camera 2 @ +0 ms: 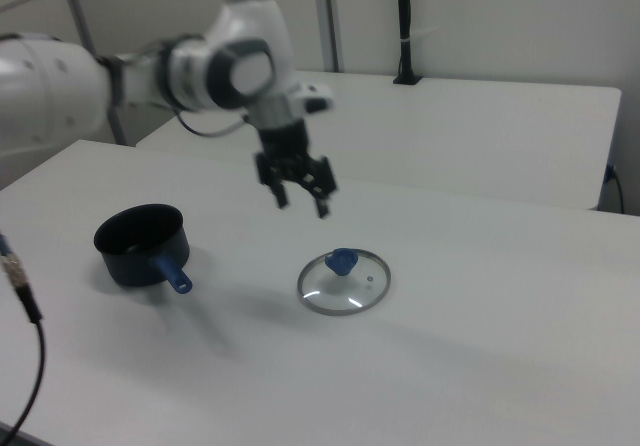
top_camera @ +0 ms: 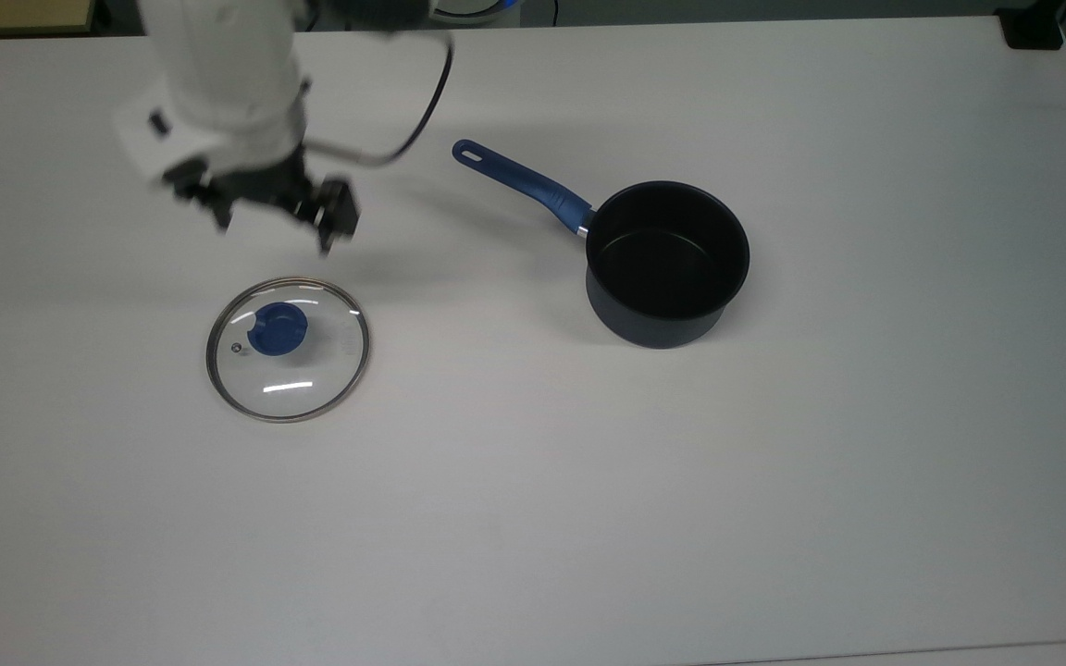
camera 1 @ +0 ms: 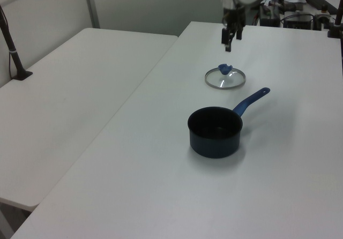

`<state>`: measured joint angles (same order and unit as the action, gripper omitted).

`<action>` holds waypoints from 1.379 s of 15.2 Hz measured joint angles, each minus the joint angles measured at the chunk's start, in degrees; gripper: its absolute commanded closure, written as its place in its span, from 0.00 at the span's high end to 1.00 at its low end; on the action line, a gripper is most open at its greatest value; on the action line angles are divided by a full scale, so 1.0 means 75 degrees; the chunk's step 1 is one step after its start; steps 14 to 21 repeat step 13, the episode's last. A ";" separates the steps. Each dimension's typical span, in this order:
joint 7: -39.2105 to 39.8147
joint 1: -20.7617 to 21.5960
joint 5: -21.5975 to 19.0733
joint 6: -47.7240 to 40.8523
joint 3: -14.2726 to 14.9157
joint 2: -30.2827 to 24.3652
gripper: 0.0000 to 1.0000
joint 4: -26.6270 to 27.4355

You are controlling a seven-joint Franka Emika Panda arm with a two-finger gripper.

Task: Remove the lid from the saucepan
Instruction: 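Open the gripper, release the knob, and raise the gripper away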

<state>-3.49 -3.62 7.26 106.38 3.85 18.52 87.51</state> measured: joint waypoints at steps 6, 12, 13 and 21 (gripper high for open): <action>-0.0076 0.0338 -0.0013 -0.1651 -0.0504 -0.1735 1.00 0.0627; -0.0084 0.0346 -0.0014 -0.2100 -0.0826 -0.2356 1.00 0.1063; -0.0084 0.0335 -0.0014 -0.2100 -0.0825 -0.2355 1.00 0.1071; -0.0084 0.0335 -0.0014 -0.2100 -0.0825 -0.2355 1.00 0.1071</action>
